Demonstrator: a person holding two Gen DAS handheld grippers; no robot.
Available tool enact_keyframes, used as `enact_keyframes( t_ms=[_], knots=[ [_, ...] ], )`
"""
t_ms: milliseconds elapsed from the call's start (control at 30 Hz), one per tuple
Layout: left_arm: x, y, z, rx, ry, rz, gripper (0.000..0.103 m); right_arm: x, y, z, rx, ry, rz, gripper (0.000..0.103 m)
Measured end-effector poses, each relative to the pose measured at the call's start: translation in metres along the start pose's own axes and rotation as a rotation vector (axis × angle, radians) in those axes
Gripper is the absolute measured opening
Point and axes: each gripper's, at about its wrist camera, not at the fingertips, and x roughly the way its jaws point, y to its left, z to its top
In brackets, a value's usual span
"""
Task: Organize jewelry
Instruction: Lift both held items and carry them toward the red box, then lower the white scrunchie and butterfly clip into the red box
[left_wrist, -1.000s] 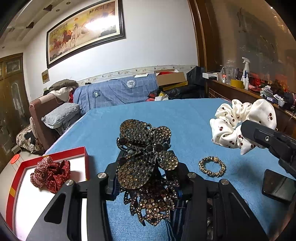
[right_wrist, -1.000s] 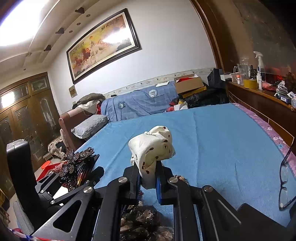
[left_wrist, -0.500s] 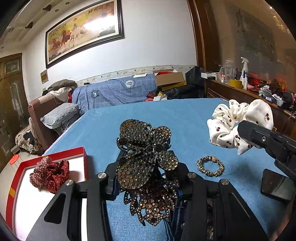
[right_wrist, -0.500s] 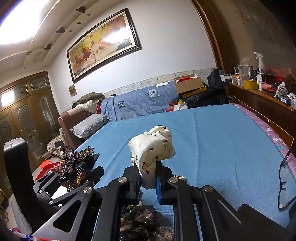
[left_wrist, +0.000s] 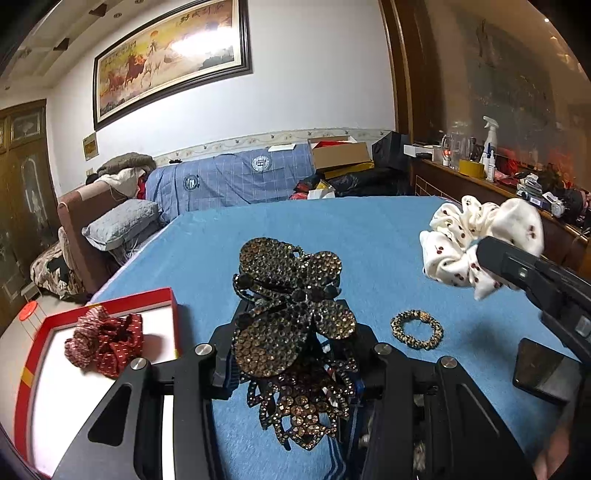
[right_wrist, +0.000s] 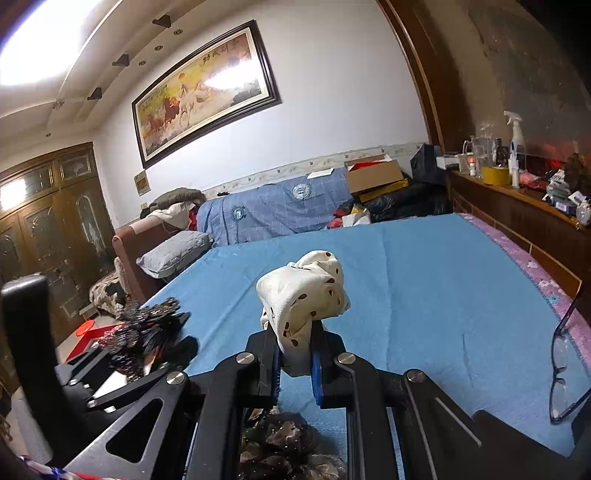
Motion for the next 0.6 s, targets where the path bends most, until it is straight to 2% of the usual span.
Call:
enact_keyframes(
  t_ms=[133, 267, 433, 600],
  knots=[
    [-0.023, 0.015, -0.002, -0.028, -0.012, 0.009, 0.042, -0.002, -0.002, 0.002, 0.006, -0.015, -0.017, 0.014],
    [-0.039, 0.036, -0.006, -0.054, -0.01, 0.036, 0.043, -0.006, 0.004, 0.003, 0.039, -0.014, 0.01, 0.014],
    [-0.055, 0.072, -0.006, -0.1, -0.023, 0.086, 0.043, -0.018, 0.038, 0.001, 0.03, -0.022, 0.096, 0.014],
    [-0.065, 0.126, -0.012, -0.181, -0.003, 0.138, 0.043, -0.007, 0.079, -0.008, 0.003, 0.053, 0.212, 0.014]
  ],
)
